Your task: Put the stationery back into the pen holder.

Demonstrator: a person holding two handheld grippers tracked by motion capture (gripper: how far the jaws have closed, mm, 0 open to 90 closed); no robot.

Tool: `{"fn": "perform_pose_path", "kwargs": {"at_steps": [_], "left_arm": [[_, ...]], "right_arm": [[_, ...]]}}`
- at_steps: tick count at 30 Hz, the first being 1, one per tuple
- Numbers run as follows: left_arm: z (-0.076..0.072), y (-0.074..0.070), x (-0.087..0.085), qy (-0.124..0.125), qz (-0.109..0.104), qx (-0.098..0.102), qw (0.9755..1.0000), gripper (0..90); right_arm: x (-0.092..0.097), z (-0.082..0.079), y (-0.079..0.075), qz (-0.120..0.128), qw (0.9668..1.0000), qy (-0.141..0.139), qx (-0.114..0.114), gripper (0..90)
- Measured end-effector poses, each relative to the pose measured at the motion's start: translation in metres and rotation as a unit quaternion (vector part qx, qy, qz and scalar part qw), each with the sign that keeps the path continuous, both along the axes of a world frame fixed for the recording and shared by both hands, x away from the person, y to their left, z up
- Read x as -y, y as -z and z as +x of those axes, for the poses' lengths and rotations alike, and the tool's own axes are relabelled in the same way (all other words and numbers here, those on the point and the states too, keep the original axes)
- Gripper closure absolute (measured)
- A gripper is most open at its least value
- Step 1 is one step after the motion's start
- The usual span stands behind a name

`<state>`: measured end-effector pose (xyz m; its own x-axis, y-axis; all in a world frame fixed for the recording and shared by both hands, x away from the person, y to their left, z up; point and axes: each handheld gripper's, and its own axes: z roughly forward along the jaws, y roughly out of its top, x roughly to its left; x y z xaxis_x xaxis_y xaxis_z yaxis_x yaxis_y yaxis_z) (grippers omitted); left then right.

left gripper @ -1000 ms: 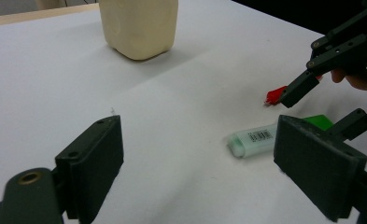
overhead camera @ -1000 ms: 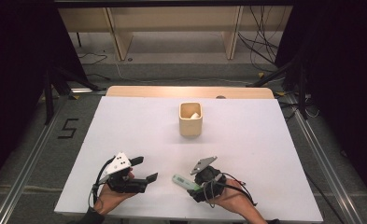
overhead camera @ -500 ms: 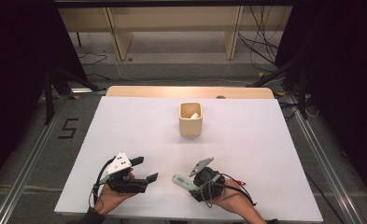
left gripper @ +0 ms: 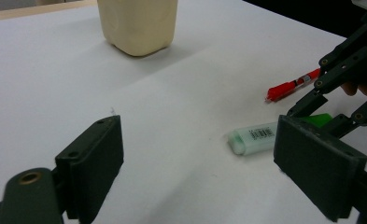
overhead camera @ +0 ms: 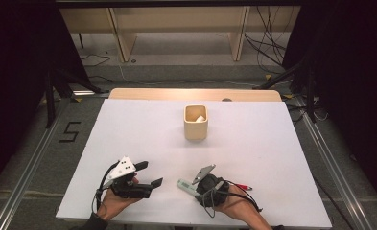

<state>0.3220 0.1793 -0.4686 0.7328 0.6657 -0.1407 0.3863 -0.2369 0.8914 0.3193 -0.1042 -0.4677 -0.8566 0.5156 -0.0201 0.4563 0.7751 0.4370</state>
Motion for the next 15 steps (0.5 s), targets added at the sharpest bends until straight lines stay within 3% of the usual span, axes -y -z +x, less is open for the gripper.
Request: {"fn": "perform_pose_path", "kwargs": {"at_steps": [15], "left_arm": [[0.0003, -0.0004, -0.0007, -0.003, 0.000, 0.001, 1.0000, 15.6]], "right_arm": [[-0.0012, 0.0009, -0.0002, 0.016, 0.9998, -0.005, -0.006, 67.4]]}}
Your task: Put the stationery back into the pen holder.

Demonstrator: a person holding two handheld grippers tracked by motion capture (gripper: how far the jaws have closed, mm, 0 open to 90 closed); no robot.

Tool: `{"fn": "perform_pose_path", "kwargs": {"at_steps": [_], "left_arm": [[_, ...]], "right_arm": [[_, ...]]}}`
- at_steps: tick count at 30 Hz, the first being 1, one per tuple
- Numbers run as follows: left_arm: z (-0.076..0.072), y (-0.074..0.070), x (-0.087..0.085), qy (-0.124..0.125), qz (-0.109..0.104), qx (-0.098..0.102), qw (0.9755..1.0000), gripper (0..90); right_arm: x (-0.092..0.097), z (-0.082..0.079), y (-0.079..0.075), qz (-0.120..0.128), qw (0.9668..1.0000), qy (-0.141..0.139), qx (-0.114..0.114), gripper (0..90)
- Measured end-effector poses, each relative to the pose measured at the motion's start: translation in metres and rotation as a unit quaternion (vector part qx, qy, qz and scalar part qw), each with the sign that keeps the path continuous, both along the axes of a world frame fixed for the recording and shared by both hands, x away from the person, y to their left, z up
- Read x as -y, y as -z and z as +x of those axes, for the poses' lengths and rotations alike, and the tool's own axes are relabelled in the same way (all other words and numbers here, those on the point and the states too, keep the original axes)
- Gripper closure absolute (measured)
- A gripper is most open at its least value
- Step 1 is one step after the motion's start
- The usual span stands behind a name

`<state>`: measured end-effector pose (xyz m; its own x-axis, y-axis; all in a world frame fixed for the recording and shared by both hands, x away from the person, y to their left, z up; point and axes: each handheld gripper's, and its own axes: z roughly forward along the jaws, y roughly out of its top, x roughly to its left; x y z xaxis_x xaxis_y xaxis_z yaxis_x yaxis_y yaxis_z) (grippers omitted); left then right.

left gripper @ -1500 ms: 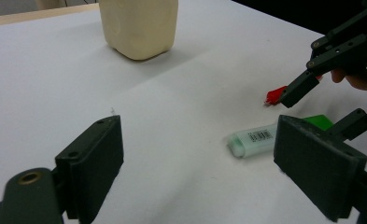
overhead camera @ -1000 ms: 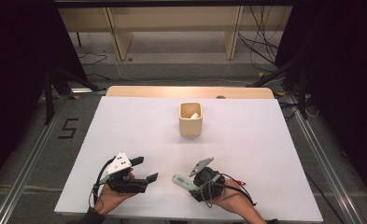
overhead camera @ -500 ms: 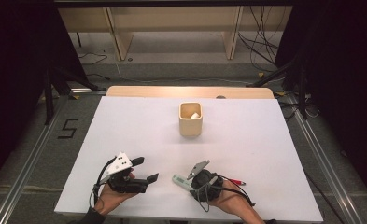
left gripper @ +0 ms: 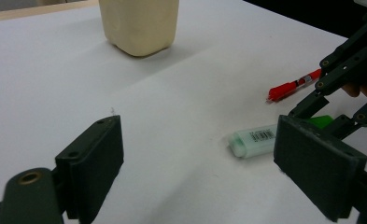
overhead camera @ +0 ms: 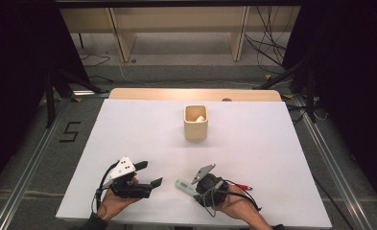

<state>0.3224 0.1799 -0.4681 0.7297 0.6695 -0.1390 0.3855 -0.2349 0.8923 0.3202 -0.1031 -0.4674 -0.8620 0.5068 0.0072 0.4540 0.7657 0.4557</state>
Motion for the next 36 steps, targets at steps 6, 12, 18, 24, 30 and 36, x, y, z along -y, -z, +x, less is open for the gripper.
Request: {"fn": "perform_pose_path", "kwargs": {"at_steps": [6, 12, 18, 24, 30, 36], "left_arm": [[0.000, 0.000, 0.000, -0.001, -0.001, 0.000, 1.0000, 15.6], [0.000, 0.000, 0.000, -0.003, -0.003, -0.001, 1.0000, 15.6], [0.000, 0.000, 0.000, -0.004, -0.002, -0.002, 1.0000, 15.6], [0.000, 0.000, 0.000, -0.004, -0.001, -0.002, 1.0000, 15.6], [0.000, 0.000, 0.000, -0.004, 0.000, -0.002, 1.0000, 15.6], [0.000, 0.000, 0.000, -0.005, 0.000, -0.002, 1.0000, 15.6]], "right_arm": [[0.004, 0.002, -0.004, 0.024, 0.9997, 0.008, 0.000, 67.5], [0.015, 0.008, -0.011, 0.057, 0.9978, 0.031, 0.014, 67.4], [0.022, 0.011, -0.018, 0.092, 0.9940, 0.051, 0.033, 67.4], [0.026, 0.013, -0.021, 0.114, 0.9900, 0.060, 0.056, 67.4], [0.028, 0.013, -0.024, 0.132, 0.9865, 0.070, 0.068, 67.4], [0.029, 0.013, -0.024, 0.135, 0.9857, 0.070, 0.071, 67.4]]}}
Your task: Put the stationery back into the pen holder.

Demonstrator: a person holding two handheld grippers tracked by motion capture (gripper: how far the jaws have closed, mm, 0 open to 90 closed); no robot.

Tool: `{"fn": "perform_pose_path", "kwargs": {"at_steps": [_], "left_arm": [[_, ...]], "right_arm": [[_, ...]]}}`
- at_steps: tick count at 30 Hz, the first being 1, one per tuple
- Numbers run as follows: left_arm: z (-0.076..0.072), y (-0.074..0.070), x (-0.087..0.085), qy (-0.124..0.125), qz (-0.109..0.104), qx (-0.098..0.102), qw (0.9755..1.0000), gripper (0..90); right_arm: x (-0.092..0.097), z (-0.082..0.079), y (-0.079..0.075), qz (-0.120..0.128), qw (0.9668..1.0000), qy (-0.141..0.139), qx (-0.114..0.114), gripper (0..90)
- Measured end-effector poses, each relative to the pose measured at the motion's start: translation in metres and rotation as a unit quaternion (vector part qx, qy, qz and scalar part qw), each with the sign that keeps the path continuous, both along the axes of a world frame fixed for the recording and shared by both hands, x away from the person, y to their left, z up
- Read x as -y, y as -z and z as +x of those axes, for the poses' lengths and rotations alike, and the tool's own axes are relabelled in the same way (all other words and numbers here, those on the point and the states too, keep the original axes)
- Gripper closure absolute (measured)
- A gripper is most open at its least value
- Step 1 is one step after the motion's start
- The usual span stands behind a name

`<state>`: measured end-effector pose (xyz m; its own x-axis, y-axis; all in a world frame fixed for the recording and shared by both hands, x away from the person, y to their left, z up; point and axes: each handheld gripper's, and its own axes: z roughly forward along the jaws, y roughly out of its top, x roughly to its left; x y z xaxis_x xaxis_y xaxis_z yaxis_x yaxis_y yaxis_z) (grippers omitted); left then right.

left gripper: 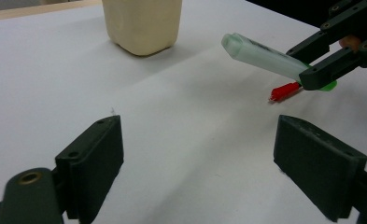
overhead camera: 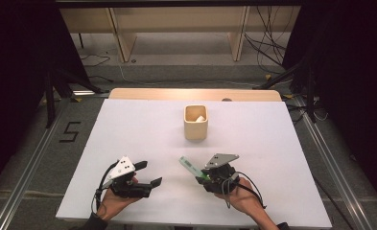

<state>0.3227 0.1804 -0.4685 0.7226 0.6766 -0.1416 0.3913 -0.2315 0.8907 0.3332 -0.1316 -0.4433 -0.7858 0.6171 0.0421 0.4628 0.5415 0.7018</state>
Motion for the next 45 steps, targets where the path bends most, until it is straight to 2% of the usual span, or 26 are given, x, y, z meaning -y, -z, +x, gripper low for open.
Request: {"fn": "perform_pose_path", "kwargs": {"at_steps": [14, 16, 21, 23, 25, 28, 29, 30, 34, 35, 36, 37, 38, 39, 40, 41, 42, 43, 44, 45], "left_arm": [[0.001, 0.000, -0.001, 0.002, 0.004, -0.002, 1.0000, 15.6], [0.002, 0.000, -0.002, 0.000, 0.003, -0.002, 1.0000, 15.6], [0.003, -0.003, -0.006, -0.010, -0.001, -0.001, 1.0000, 15.6], [0.005, -0.003, -0.009, -0.014, -0.004, -0.003, 0.9999, 15.7], [0.006, -0.003, -0.009, -0.016, -0.001, -0.006, 0.9999, 15.7], [0.008, -0.003, -0.010, -0.016, 0.007, -0.011, 0.9998, 15.7], [0.009, -0.004, -0.010, -0.020, 0.006, -0.012, 0.9997, 15.7], [0.011, -0.005, -0.011, -0.021, 0.007, -0.015, 0.9996, 15.6], [0.018, -0.011, -0.015, -0.025, 0.012, -0.021, 0.9994, 15.8], [0.020, -0.013, -0.016, -0.027, 0.013, -0.024, 0.9993, 15.8], [0.022, -0.015, -0.017, -0.030, 0.012, -0.027, 0.9991, 16.0], [0.023, -0.018, -0.018, -0.031, 0.011, -0.028, 0.9991, 16.0], [0.025, -0.021, -0.018, -0.030, 0.009, -0.030, 0.9991, 16.2], [0.026, -0.024, -0.019, -0.026, 0.011, -0.032, 0.9991, 16.7], [0.027, -0.026, -0.019, -0.025, 0.012, -0.033, 0.9991, 16.7], [0.028, -0.029, -0.019, -0.020, 0.019, -0.033, 0.9991, 16.7], [0.029, -0.032, -0.018, -0.016, 0.020, -0.036, 0.9990, 16.7], [0.029, -0.035, -0.017, -0.011, 0.023, -0.041, 0.9988, 16.7], [0.030, -0.037, -0.015, -0.005, 0.029, -0.043, 0.9986, 16.7], [0.030, -0.040, -0.014, 0.002, 0.036, -0.044, 0.9984, 16.7]], "right_arm": [[-0.004, -0.004, -0.002, -0.009, 0.9996, -0.022, 0.015, 67.4], [-0.007, -0.008, -0.003, -0.017, 0.9988, -0.038, 0.026, 67.4], [-0.010, -0.013, -0.005, -0.026, 0.9973, -0.054, 0.042, 67.4], [-0.013, -0.018, -0.008, -0.032, 0.9954, -0.067, 0.060, 67.4], [-0.015, -0.020, -0.009, -0.034, 0.9946, -0.071, 0.067, 67.4], [-0.019, -0.027, -0.012, -0.049, 0.9900, -0.089, 0.097, 67.4], [-0.019, -0.027, -0.012, -0.049, 0.9900, -0.089, 0.097, 67.4], [-0.020, -0.031, -0.012, -0.056, 0.9869, -0.098, 0.114, 67.4], [-0.022, -0.037, -0.011, -0.073, 0.9805, -0.111, 0.145, 67.4], [-0.022, -0.037, -0.011, -0.073, 0.9805, -0.111, 0.145, 67.4], [-0.022, -0.041, -0.010, -0.083, 0.9760, -0.117, 0.164, 67.4], [-0.022, -0.041, -0.010, -0.083, 0.9760, -0.117, 0.164, 67.4], [-0.022, -0.043, -0.010, -0.089, 0.9737, -0.119, 0.173, 67.4], [-0.022, -0.047, -0.009, -0.098, 0.9681, -0.124, 0.194, 67.4], [-0.022, -0.049, -0.008, -0.104, 0.9654, -0.126, 0.203, 67.4], [-0.022, -0.049, -0.008, -0.104, 0.9654, -0.126, 0.203, 67.4], [-0.022, -0.051, -0.008, -0.109, 0.9623, -0.129, 0.213, 67.4], [-0.022, -0.053, -0.007, -0.114, 0.9581, -0.134, 0.226, 67.4], [-0.023, -0.056, -0.005, -0.130, 0.9504, -0.139, 0.246, 67.4], [-0.023, -0.056, -0.005, -0.130, 0.9504, -0.139, 0.246, 67.4]]}}
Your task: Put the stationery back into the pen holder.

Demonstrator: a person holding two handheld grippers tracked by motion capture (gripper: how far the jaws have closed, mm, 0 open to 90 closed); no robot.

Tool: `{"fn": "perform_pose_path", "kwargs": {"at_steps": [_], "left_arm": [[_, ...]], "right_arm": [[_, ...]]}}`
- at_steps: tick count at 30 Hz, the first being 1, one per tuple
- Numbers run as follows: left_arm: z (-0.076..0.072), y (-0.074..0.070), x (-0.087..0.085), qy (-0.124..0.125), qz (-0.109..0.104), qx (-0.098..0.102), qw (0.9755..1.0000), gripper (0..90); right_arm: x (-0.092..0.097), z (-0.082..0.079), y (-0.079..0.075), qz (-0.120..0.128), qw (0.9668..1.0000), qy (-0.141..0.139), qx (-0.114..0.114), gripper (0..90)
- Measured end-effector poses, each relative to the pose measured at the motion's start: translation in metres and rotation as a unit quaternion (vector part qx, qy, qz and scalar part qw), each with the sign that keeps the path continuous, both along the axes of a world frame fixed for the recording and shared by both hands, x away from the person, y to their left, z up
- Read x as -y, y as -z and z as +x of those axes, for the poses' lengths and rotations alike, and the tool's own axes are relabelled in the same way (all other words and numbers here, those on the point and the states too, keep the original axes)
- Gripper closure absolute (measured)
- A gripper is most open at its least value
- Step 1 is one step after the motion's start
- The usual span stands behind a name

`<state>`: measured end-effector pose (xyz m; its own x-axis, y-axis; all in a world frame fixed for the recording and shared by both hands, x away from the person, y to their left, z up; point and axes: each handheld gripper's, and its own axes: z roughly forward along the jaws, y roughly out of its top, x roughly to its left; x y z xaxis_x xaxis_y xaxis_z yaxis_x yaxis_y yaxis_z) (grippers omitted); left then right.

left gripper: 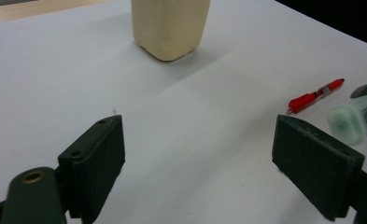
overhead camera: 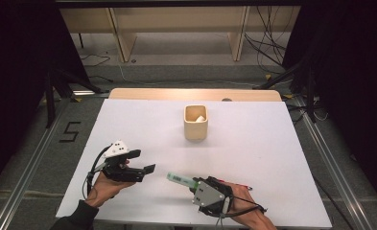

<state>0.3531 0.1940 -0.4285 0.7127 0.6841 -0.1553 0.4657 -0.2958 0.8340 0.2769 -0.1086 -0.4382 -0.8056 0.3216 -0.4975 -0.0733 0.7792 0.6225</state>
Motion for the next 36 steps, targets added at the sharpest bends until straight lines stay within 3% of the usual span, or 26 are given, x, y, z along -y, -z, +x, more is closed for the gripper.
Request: {"fn": "perform_pose_path", "kwargs": {"at_steps": [3, 4, 6, 8, 10, 16, 17, 18, 20, 21, 24, 25, 27, 32, 34, 35, 36], "left_arm": [[0.001, -0.009, 0.005, 0.015, 0.018, -0.005, 0.9997, 16.7], [0.002, -0.012, 0.007, 0.019, 0.021, -0.007, 0.9996, 16.7], [0.004, -0.017, 0.010, 0.029, 0.024, -0.015, 0.9992, 16.7], [0.004, -0.022, 0.014, 0.042, 0.032, -0.019, 0.9984, 16.9], [0.004, -0.027, 0.020, 0.055, 0.042, -0.018, 0.9974, 17.1], [0.000, -0.039, 0.033, 0.086, 0.051, -0.012, 0.9949, 18.1], [0.000, -0.040, 0.035, 0.092, 0.054, -0.010, 0.9943, 18.1], [-0.001, -0.042, 0.037, 0.096, 0.055, -0.010, 0.9938, 18.6], [-0.002, -0.043, 0.042, 0.107, 0.061, -0.010, 0.9923, 18.7], [-0.002, -0.044, 0.044, 0.113, 0.062, -0.013, 0.9916, 18.9], [-0.004, -0.044, 0.052, 0.137, 0.072, -0.022, 0.9877, 19.4], [-0.004, -0.044, 0.054, 0.144, 0.077, -0.025, 0.9863, 19.4], [-0.005, -0.043, 0.060, 0.161, 0.089, -0.030, 0.9825, 19.4], [-0.005, -0.040, 0.071, 0.184, 0.107, -0.047, 0.9759, 20.8], [-0.004, -0.037, 0.075, 0.198, 0.121, -0.059, 0.9709, 20.5], [-0.004, -0.036, 0.077, 0.202, 0.126, -0.062, 0.9693, 20.6], [-0.004, -0.034, 0.079, 0.207, 0.131, -0.066, 0.9672, 20.6]], "right_arm": [[-0.002, -0.004, 0.002, -0.019, 0.9995, -0.011, 0.023, 67.4], [-0.005, -0.007, 0.005, -0.029, 0.9986, -0.015, 0.042, 67.4], [-0.006, -0.008, 0.006, -0.033, 0.9981, -0.015, 0.050, 67.4], [-0.007, -0.010, 0.007, -0.057, 0.9957, -0.025, 0.068, 67.4], [-0.008, -0.012, 0.009, -0.054, 0.9953, -0.018, 0.078, 67.4], [-0.010, -0.015, 0.017, -0.095, 0.9832, -0.032, 0.152, 67.4], [-0.010, -0.015, 0.017, -0.095, 0.9832, -0.032, 0.152, 67.4], [-0.010, -0.017, 0.018, -0.101, 0.9799, -0.039, 0.167, 67.4], [-0.010, -0.019, 0.020, -0.101, 0.9793, -0.037, 0.171, 67.4], [-0.011, -0.019, 0.021, -0.106, 0.9769, -0.041, 0.181, 67.4], [-0.012, -0.021, 0.025, -0.129, 0.9684, -0.049, 0.207, 67.4], [-0.012, -0.021, 0.025, -0.129, 0.9684, -0.049, 0.207, 67.4], [-0.012, -0.021, 0.027, -0.140, 0.9626, -0.058, 0.225, 67.4], [-0.013, -0.021, 0.032, -0.161, 0.9507, -0.075, 0.254, 67.4], [-0.014, -0.021, 0.034, -0.172, 0.9477, -0.078, 0.258, 67.4], [-0.015, -0.021, 0.036, -0.173, 0.9441, -0.086, 0.267, 67.4], [-0.015, -0.021, 0.036, -0.173, 0.9441, -0.086, 0.267, 67.4]]}}
